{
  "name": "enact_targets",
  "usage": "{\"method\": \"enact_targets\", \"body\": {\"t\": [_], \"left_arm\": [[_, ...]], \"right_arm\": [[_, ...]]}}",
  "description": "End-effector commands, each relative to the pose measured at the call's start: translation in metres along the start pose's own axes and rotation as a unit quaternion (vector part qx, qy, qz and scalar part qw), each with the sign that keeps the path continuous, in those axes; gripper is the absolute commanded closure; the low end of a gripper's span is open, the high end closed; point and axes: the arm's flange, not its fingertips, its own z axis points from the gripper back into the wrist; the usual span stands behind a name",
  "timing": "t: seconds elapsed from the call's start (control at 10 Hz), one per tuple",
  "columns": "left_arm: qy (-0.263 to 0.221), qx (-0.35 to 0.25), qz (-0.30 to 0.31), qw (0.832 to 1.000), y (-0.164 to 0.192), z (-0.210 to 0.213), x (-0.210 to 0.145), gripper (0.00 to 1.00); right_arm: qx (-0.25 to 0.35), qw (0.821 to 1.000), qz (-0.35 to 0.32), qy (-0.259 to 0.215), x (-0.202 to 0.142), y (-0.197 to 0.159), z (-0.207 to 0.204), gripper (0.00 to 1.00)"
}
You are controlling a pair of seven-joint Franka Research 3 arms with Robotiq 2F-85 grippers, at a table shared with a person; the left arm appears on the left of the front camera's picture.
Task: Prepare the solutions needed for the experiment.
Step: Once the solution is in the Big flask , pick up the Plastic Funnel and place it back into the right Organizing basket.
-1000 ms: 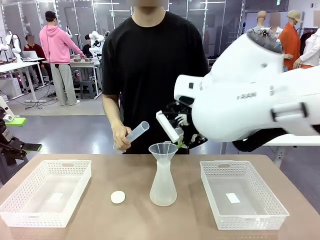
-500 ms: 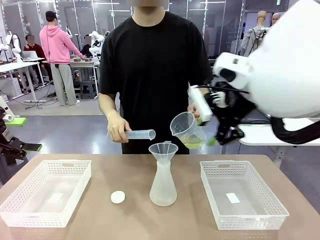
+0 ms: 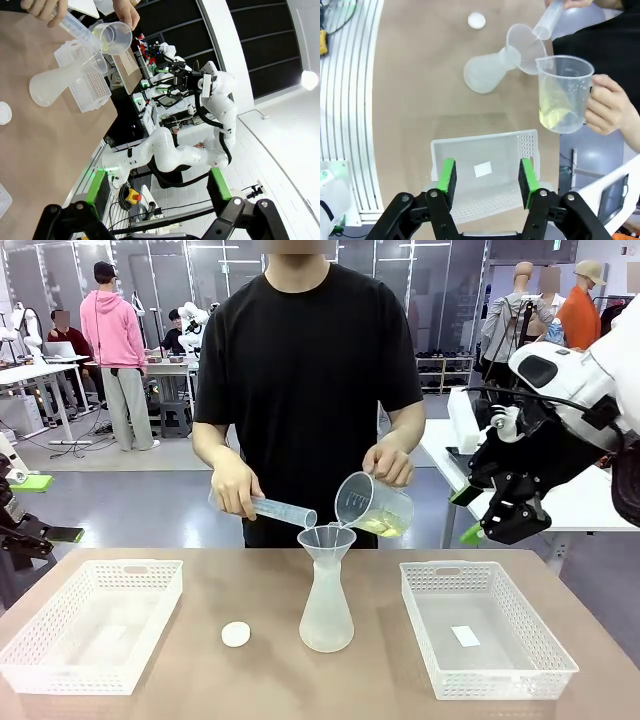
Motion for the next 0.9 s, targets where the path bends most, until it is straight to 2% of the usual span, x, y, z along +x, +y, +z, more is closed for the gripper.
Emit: {"method": "enact_targets", "body": {"t": [0.0, 0.2, 0.3, 0.4, 0.5, 0.6, 0.7, 0.8], "left_arm": [[0.004, -0.003, -0.002, 1.0, -0.002, 0.0, 0.0, 0.0], [0.004, -0.003, -0.002, 1.0, -0.002, 0.0, 0.0, 0.0], [0.004, -0.003, -0.002, 1.0, -0.002, 0.0, 0.0, 0.0], [0.004, -0.003, -0.002, 1.0, -0.002, 0.0, 0.0, 0.0], [0.004, -0.003, -0.002, 1.0, -0.002, 0.0, 0.0, 0.0], [0.004, -0.003, -0.002, 1.0, -0.002, 0.0, 0.0, 0.0], [0.004, -0.003, -0.002, 1.0, -0.002, 0.0, 0.0, 0.0], [0.004, -0.003, -0.002, 1.0, -0.002, 0.0, 0.0, 0.0]], "right_arm": [[0.005, 1.0, -0.027, 0.0, -0.007, -0.008, -0.006, 0.36], [0.002, 1.0, -0.004, 0.0, -0.003, -0.002, -0.001, 0.36], [0.064, 0.996, -0.054, -0.039, -0.003, -0.01, -0.021, 0.36], [0.114, 0.975, -0.163, -0.103, -0.017, -0.013, -0.033, 0.36], [0.172, 0.933, -0.268, -0.169, -0.033, -0.013, -0.04, 0.36], [0.208, 0.891, -0.34, -0.22, -0.047, -0.012, -0.048, 0.36], [0.215, 0.863, -0.402, -0.219, -0.057, -0.007, -0.055, 0.36], [0.245, 0.82, -0.462, -0.231, -0.065, 0.0, -0.059, 0.36]]}}
